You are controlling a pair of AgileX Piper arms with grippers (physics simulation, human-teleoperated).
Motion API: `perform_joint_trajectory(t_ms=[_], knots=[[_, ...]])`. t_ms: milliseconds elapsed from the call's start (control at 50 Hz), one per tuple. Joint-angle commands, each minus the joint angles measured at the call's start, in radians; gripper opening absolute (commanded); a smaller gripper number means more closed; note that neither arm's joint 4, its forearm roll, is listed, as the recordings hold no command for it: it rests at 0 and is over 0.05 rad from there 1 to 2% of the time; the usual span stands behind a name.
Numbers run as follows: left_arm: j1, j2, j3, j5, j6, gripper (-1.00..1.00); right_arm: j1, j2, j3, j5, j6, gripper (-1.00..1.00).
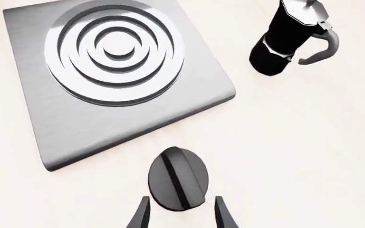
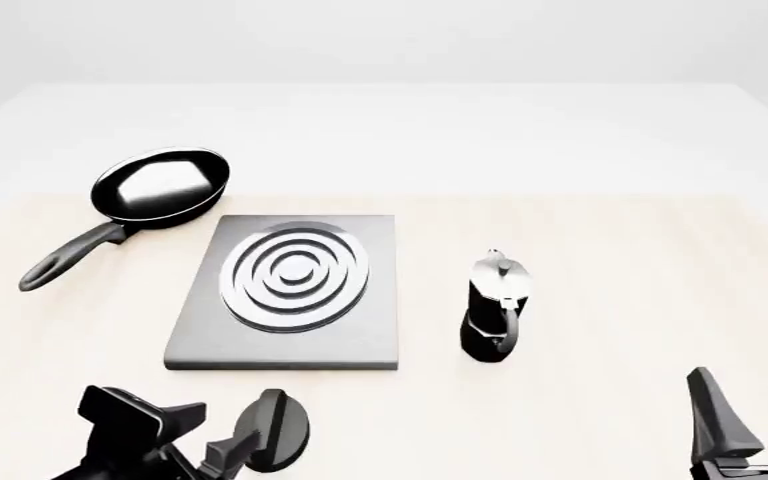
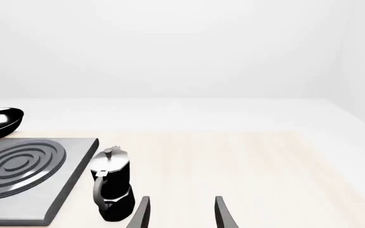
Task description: Turn on the stove and put the frying pan on it.
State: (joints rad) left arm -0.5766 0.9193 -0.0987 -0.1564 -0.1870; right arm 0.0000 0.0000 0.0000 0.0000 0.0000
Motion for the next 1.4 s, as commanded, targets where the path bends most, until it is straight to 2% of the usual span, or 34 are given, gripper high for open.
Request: perform_joint_trajectory(t_ms=[20, 340, 560, 700, 1000, 1160, 1400], knots=[[-0.035, 0.121, 0.031, -0.132, -0.043, 1.0, 0.0, 0.0, 0.0, 0.0, 0.0, 1.0], [-0.069, 0.248, 0.053, -0.266, -0.091, 1.0, 0.0, 0.0, 0.0, 0.0, 0.0, 1.0], [-0.109, 0.399, 0.068, -0.413, -0.135, 1.0, 0.0, 0.0, 0.0, 0.0, 0.0, 1.0], [-0.11, 0.497, 0.068, -0.505, -0.133, 1.0, 0.0, 0.0, 0.0, 0.0, 0.0, 1.0], [-0.153, 0.56, 0.046, -0.55, -0.155, 1.0, 0.0, 0.0, 0.0, 0.0, 0.0, 1.0], [-0.213, 0.593, 0.028, -0.577, -0.187, 1.0, 0.0, 0.0, 0.0, 0.0, 0.0, 1.0], [-0.251, 0.649, 0.004, -0.621, -0.205, 1.0, 0.0, 0.0, 0.0, 0.0, 0.0, 1.0]])
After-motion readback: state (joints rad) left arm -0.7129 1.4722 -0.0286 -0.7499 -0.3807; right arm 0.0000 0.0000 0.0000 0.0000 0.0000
